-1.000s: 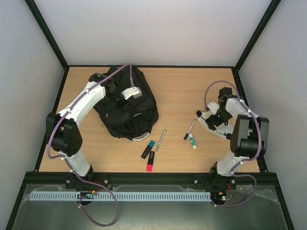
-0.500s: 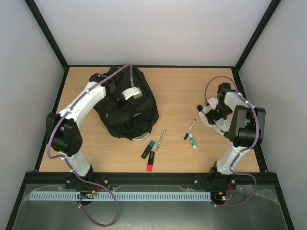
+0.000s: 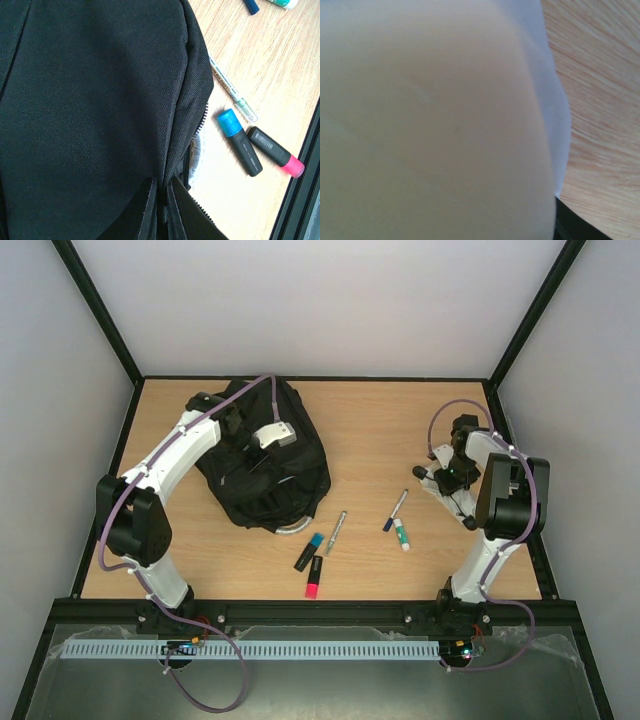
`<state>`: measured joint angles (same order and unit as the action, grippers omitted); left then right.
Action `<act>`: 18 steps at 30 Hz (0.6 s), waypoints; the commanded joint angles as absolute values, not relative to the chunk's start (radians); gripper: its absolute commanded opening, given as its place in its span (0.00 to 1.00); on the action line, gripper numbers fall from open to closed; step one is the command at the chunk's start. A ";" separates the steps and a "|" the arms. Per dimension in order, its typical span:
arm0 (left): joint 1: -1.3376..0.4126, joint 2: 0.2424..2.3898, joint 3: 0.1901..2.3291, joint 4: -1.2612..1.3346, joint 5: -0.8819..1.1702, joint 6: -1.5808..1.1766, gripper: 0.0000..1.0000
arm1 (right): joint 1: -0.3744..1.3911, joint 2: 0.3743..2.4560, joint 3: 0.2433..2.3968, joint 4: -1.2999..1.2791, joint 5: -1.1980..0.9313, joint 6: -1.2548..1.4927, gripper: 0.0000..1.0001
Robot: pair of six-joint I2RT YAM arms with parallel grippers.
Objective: Pack the student bag
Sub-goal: Pick up the stationery from the center of the board.
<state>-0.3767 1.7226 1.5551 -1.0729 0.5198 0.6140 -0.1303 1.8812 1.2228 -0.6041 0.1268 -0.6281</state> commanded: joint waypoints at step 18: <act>-0.382 1.750 1.655 -1.118 0.497 0.638 0.08 | 0.080 1.632 1.251 -0.825 -0.041 -0.610 0.23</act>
